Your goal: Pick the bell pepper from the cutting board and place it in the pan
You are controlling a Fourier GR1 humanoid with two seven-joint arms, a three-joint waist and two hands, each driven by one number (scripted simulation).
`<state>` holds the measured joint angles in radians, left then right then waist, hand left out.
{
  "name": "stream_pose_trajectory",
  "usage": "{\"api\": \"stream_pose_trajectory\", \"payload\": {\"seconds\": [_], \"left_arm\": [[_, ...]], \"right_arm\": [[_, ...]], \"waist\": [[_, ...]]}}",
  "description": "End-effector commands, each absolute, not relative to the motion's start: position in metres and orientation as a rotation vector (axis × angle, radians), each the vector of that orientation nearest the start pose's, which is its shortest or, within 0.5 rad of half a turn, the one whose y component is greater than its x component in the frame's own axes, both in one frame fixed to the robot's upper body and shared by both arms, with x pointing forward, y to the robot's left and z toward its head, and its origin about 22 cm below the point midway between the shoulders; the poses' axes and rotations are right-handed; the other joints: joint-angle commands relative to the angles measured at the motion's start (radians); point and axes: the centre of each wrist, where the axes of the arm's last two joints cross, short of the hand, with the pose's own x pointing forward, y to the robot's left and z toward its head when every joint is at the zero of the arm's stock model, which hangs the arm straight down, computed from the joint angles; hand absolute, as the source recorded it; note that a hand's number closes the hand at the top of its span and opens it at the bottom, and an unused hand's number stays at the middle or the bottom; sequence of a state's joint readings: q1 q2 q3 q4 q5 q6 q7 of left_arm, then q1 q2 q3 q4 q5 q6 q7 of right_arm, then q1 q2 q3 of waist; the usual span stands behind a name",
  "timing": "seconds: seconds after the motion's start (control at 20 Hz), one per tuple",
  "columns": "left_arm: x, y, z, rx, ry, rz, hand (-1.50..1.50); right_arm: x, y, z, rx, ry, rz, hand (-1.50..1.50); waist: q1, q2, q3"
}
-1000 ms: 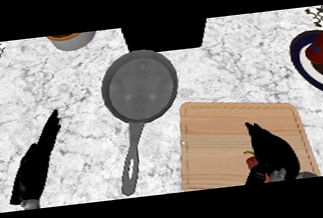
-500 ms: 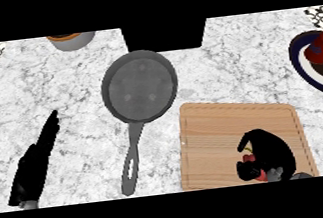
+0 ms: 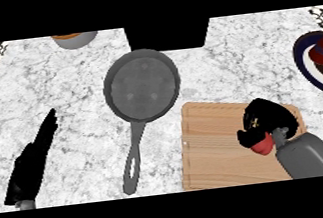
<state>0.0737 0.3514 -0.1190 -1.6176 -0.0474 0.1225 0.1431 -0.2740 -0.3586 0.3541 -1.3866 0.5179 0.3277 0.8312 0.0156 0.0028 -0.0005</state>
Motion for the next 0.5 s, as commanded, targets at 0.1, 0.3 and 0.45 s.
{"api": "stream_pose_trajectory", "payload": {"seconds": [0.1, 0.3, 0.45], "left_arm": [[0.211, 0.297, 0.003, 0.341, -1.384, -0.266, 0.00], [0.225, 0.295, 0.019, 0.325, -1.389, -0.263, 0.00], [0.220, 0.288, 0.011, 0.333, -1.386, -0.261, 0.00]], "right_arm": [[0.324, -0.239, 0.035, -0.782, -0.727, 1.061, 1.50], [0.332, -0.236, 0.075, -0.987, -0.974, 0.990, 1.50], [0.331, -0.223, 0.109, -1.138, -1.241, 0.983, 1.50]], "waist": [[-0.004, -0.002, 0.001], [-0.008, -0.004, 0.001], [-0.010, -0.008, 0.001]]}}
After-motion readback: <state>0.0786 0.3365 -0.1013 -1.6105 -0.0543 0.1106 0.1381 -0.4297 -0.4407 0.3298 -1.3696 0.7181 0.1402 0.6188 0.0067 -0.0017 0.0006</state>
